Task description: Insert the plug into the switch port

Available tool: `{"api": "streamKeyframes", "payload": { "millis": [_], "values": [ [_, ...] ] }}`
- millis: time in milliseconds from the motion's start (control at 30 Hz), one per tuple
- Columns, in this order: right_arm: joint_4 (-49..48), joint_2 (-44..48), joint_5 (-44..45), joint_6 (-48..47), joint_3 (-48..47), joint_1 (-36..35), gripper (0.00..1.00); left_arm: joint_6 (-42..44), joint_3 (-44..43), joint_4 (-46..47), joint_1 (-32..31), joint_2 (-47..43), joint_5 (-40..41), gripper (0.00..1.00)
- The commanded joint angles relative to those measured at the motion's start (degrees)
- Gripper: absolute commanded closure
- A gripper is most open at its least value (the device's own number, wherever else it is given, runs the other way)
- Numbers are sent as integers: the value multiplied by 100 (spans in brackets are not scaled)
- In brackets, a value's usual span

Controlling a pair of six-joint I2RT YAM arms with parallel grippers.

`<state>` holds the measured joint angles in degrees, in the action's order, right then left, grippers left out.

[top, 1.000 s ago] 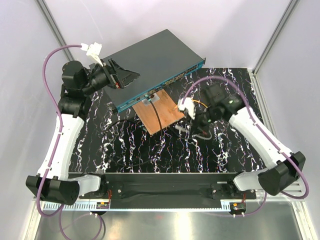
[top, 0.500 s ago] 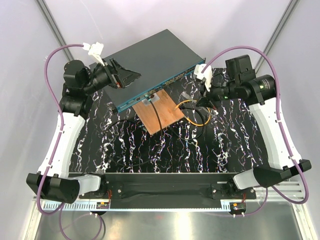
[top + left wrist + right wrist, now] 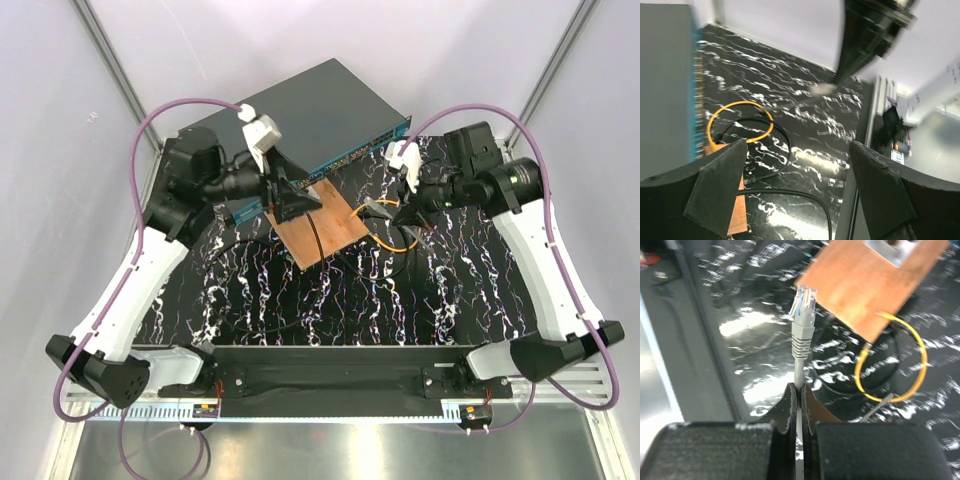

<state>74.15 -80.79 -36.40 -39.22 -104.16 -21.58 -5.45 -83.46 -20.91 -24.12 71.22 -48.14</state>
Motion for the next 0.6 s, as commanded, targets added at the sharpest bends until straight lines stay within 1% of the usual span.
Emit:
{"api": "streamKeyframes", "payload": {
  "millis": [0,33,100,133,167,233,267,300,367,400,533,567],
  "values": [
    [-1023,625,851,161,474,-126,100,706,-205,-151,-207,-4,-213,13],
    [-1373,913,1011,56,780,-283,100,564,-249,-116,-286,32,-266,14],
    [-1622,1170,1545,-128,1037,-504,100,169,-276,103,-400,102,-231,16],
    [-1762,1406,1749,-217,1316,-783,100,-172,-224,226,-461,85,-222,15],
    [-2146,1539,1968,-374,1493,-908,100,-332,-197,340,-593,85,-213,14],
    [-2500,1916,2592,-577,1958,-1180,100,-903,-83,709,-708,102,-213,12],
    [-2911,2014,2803,-743,2100,-1399,100,-1096,-65,815,-795,120,-231,12],
    [-3098,2119,3127,-832,2223,-1471,100,-1490,-56,938,-813,181,-205,12],
    [-3650,2392,3332,-1077,2575,-1594,100,-1931,58,1149,-831,217,-187,13],
    [-3775,2480,3454,-1174,2680,-1621,100,-2238,84,1289,-840,243,-187,13],
    [-4443,2928,3596,-1728,3312,-1717,100,-2776,234,1616,-849,260,-126,12],
    [-4697,2990,3770,-1938,3410,-1735,100,-2847,225,1625,-875,269,-65,12]
  ]
}}
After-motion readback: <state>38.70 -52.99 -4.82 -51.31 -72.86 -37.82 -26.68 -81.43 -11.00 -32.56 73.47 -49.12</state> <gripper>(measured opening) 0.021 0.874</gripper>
